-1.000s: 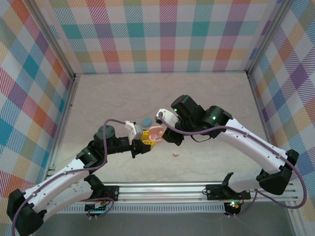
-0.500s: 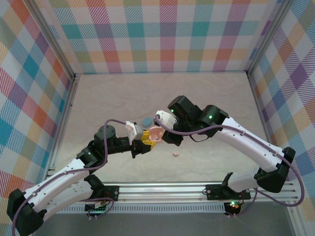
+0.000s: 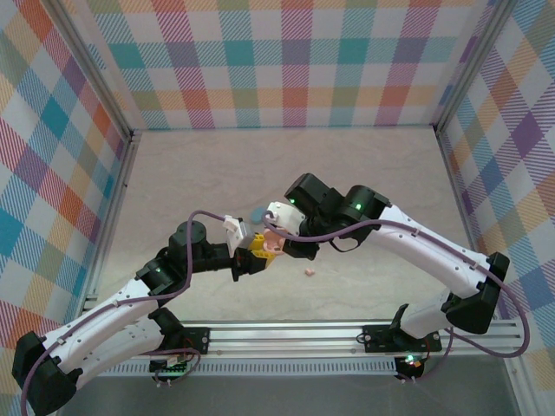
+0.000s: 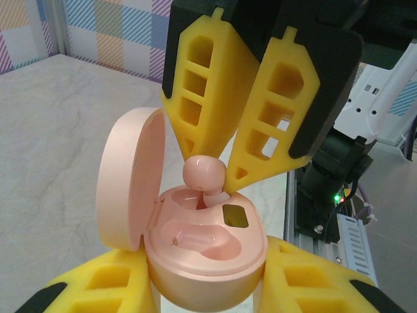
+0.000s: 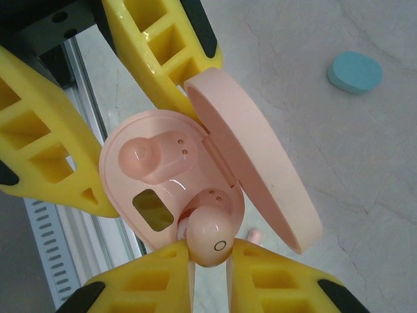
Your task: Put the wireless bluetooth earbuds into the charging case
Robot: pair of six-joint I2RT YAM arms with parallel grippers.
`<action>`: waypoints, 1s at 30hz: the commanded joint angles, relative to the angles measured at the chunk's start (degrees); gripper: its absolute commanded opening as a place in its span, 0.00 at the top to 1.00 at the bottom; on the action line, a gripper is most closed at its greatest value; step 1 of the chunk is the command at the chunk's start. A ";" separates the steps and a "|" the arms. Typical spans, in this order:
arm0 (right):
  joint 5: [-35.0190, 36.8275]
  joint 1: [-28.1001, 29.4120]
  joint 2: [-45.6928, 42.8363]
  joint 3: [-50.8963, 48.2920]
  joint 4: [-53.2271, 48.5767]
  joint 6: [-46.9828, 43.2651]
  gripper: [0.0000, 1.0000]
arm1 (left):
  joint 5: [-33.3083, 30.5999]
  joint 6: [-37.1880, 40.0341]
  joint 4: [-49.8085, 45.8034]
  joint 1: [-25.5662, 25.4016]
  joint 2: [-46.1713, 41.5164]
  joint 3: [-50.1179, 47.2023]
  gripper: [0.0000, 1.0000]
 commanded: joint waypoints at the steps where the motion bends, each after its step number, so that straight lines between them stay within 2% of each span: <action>1: 0.43 1.04 1.36 2.55 -1.03 -0.65 0.80 | 0.59 0.61 4.06 -0.81 -0.21 1.67 0.77; 5: 1.01 1.13 1.98 3.80 -1.26 -0.56 0.80 | 0.48 0.61 3.98 -0.95 -0.48 1.76 0.77; 10: -0.12 1.28 2.29 4.28 -1.72 -0.59 0.73 | 0.22 0.83 3.55 -1.07 -0.92 1.75 0.77; 15: -0.78 1.42 1.93 3.93 -1.96 -1.11 0.75 | -0.04 1.05 3.53 -1.02 -0.92 1.89 0.77; 19: -0.20 1.38 1.78 4.37 -2.74 -1.04 0.70 | -0.04 1.22 3.71 -1.07 -0.75 2.03 0.77; 30: -1.18 1.05 -2.69 7.08 -0.12 3.82 0.69 | -2.80 1.18 6.70 -1.07 -1.46 -0.04 0.78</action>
